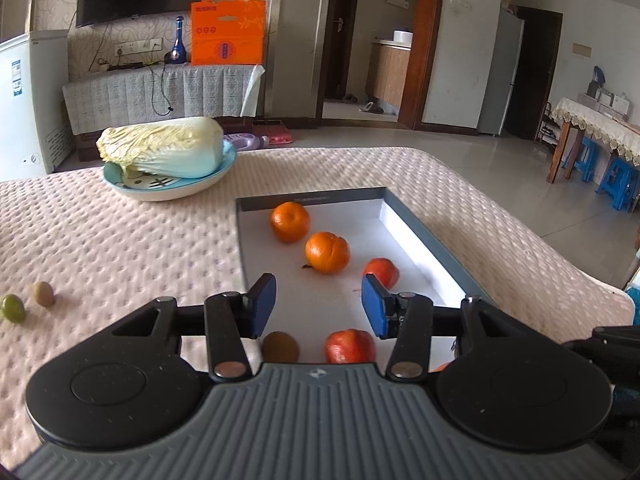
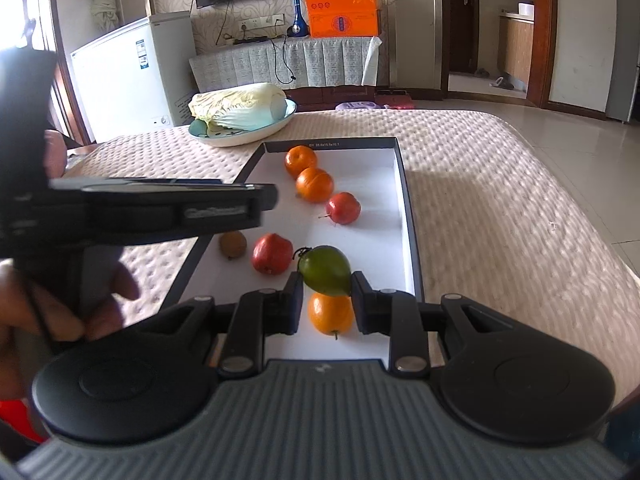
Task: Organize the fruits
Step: 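Lower the green tomato into the box and open the right gripper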
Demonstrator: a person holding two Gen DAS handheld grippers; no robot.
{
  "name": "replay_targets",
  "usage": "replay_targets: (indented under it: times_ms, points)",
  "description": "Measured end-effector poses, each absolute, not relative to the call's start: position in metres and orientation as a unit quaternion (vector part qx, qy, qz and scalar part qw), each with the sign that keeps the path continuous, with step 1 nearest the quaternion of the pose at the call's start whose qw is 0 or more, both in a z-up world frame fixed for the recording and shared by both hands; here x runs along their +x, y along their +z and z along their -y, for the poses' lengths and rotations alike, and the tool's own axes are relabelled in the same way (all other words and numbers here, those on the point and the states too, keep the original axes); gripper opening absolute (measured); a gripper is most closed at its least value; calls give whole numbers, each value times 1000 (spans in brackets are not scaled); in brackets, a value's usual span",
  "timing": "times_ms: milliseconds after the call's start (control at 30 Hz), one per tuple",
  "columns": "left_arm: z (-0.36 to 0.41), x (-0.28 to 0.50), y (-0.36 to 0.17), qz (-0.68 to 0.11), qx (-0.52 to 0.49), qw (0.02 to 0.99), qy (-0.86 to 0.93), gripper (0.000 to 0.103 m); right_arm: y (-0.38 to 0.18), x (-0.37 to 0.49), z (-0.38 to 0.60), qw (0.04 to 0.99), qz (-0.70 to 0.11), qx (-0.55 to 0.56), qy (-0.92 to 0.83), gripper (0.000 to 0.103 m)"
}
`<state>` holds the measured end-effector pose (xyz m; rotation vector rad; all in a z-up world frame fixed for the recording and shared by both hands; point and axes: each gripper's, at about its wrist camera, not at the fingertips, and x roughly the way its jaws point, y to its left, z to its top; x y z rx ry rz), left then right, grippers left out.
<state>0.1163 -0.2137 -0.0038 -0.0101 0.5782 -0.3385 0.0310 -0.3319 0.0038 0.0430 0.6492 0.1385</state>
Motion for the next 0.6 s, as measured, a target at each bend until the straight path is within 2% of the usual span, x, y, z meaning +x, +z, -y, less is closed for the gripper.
replay_targets:
  times_ms: [333, 433, 600]
  points:
    - [197, 108, -3, -290, -9, 943, -161, 54, 0, 49, 338, 953, -300, 23, 38, 31]
    - [196, 104, -3, -289, -4, 944, -163, 54, 3, 48, 341, 958, -281, 32, 45, 37]
    - [194, 99, -3, -290, -8, 943, -159, 54, 12, 44, 343, 965, -255, 40, 45, 37]
